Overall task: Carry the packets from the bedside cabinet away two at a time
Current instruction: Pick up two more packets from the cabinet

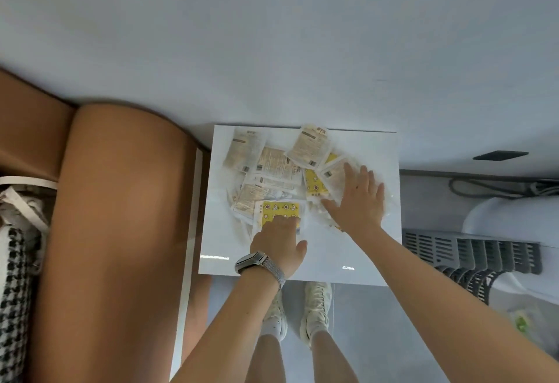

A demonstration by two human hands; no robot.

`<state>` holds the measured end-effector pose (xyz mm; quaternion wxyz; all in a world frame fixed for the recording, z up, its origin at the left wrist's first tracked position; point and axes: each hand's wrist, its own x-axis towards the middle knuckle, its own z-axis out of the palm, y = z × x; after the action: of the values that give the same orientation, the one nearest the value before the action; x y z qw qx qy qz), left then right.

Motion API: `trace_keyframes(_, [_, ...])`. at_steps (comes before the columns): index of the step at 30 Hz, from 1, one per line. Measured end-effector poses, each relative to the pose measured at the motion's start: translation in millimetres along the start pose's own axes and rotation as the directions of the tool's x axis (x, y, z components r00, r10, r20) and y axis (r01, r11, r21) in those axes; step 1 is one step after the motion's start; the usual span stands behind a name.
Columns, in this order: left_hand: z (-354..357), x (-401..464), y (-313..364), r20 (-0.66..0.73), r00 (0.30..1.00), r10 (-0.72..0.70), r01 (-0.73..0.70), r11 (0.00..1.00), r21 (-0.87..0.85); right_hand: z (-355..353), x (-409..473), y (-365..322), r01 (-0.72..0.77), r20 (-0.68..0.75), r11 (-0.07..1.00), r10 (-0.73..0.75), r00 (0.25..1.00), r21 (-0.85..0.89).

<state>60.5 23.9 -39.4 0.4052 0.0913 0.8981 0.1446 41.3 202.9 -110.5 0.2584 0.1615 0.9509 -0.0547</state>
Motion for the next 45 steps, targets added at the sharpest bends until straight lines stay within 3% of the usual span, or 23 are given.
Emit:
trace_keyframes(7, [5,29,2,0.002,1.0,0.019,-0.019,0.989,-0.149,1,8,0,0.048,-0.062,0.996,-0.052,0.997,-0.07])
trace_keyframes(10, [-4,35,10,-0.013,1.0,0.005,-0.009,0.962,-0.274,-24,-9,4,0.013,-0.177,0.954,0.042,0.983,0.3])
trace_keyframes(12, [-12,39,18,-0.025,0.999,-0.029,0.015,0.897,-0.442,-43,-24,6,-0.014,-0.175,0.807,0.145,0.974,0.591])
trace_keyframes(14, [-21,38,28,0.053,0.996,-0.067,0.085,0.74,-0.667,-59,-42,4,-0.073,-0.052,0.578,0.197,0.979,0.813])
trace_keyframes(16, [-26,37,34,0.17,0.984,-0.044,0.171,0.459,-0.872,-68,-59,-1,-0.189,0.166,0.235,0.116,0.979,0.953])
trace_keyframes(17, [-27,37,34,0.201,0.979,-0.024,0.199,0.307,-0.931,-69,-65,-5,-0.265,0.263,0.109,0.036,0.964,0.958])
trace_keyframes(18, [-27,36,34,0.198,0.98,-0.017,0.197,0.198,-0.96,-67,-68,-6,-0.317,0.319,0.069,-0.024,0.948,0.946])
trace_keyframes(19, [-27,34,32,0.167,0.985,-0.031,0.17,0.159,-0.972,-64,-70,-8,-0.332,0.339,0.117,-0.047,0.94,0.936])
trace_keyframes(21, [-25,32,21,0.079,0.993,-0.084,0.094,0.184,-0.979,-59,-67,-10,-0.261,0.272,0.322,0.012,0.962,0.91])
trace_keyframes(25, [-19,29,-15,-0.009,0.969,-0.247,0.033,0.164,-0.986,-56,-35,-14,-0.053,-0.047,0.615,0.146,0.988,0.787])
trace_keyframes(27, [-17,27,-31,-0.023,0.953,-0.303,0.032,0.175,-0.984,-47,-5,-16,0.02,-0.144,0.768,0.094,0.985,0.64])
trace_keyframes(30, [-18,22,-45,-0.05,0.939,-0.339,0.021,0.204,-0.979,-34,35,-19,0.027,-0.017,0.908,-0.022,1.0,0.418])
trace_keyframes(32, [-19,21,-50,-0.098,0.939,-0.329,-0.034,0.193,-0.981,-21,49,-17,0.045,0.127,0.965,-0.08,0.989,0.257])
trace_keyframes(34, [-16,20,-53,-0.134,0.944,-0.303,-0.074,0.202,-0.977,-12,51,-15,0.105,0.183,0.989,-0.122,0.975,0.102])
trace_keyframes(38, [-13,22,-54,-0.178,0.956,-0.235,-0.069,0.409,-0.91,-12,41,-16,0.154,0.024,0.987,-0.153,0.988,-0.045])
trace_keyframes(41, [-14,21,-48,-0.108,0.954,-0.281,0.015,0.401,-0.916,-19,33,-21,0.164,-0.006,0.968,-0.168,0.986,-0.19])
trace_keyframes(45, [-17,19,-43,-0.011,0.947,-0.322,0.091,0.301,-0.949,-38,5,-20,0.1,-0.098,0.994,-0.105,0.99,-0.053])
